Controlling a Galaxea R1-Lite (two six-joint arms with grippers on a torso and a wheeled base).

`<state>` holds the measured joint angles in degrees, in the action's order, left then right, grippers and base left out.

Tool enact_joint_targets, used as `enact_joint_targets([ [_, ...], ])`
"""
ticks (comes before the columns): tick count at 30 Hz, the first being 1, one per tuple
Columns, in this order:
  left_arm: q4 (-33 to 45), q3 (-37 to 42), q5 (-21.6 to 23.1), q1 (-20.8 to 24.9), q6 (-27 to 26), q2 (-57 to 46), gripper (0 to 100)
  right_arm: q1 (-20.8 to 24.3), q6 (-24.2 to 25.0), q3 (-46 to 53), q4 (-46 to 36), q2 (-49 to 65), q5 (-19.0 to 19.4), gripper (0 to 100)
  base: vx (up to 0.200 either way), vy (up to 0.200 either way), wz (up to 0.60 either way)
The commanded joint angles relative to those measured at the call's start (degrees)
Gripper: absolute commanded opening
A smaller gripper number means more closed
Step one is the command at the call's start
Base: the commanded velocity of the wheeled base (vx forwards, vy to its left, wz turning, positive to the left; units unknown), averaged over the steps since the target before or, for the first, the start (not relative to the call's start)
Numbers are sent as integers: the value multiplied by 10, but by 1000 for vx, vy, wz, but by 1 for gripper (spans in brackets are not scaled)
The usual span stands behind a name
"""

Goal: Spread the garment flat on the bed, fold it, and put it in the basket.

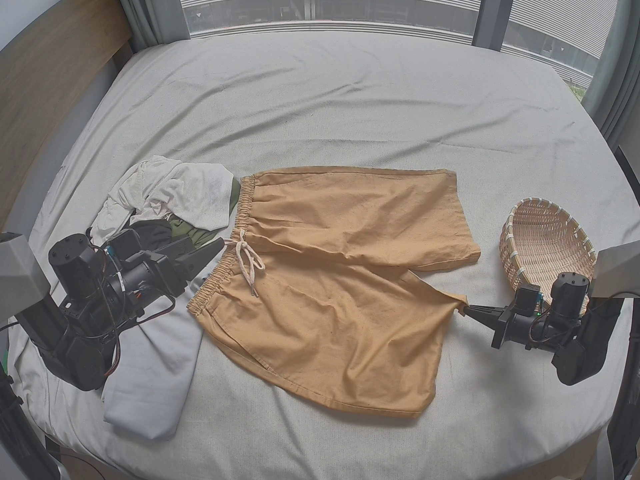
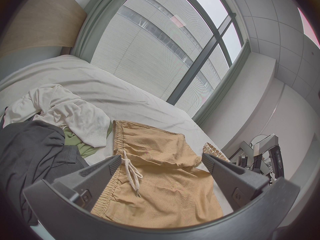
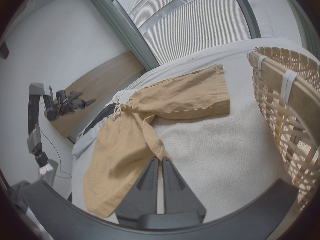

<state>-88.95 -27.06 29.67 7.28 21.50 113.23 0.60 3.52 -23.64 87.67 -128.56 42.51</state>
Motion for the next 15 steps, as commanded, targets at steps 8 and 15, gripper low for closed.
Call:
enact_joint_targets([
  [8, -2, 1, 0, 4, 0, 2, 100, -16, 56, -17, -5, 38, 6, 0, 0, 0, 0],
  [15, -2, 1, 0, 4, 0, 3, 100, -24, 95, -41, -49, 41, 6, 0, 0, 0, 0],
])
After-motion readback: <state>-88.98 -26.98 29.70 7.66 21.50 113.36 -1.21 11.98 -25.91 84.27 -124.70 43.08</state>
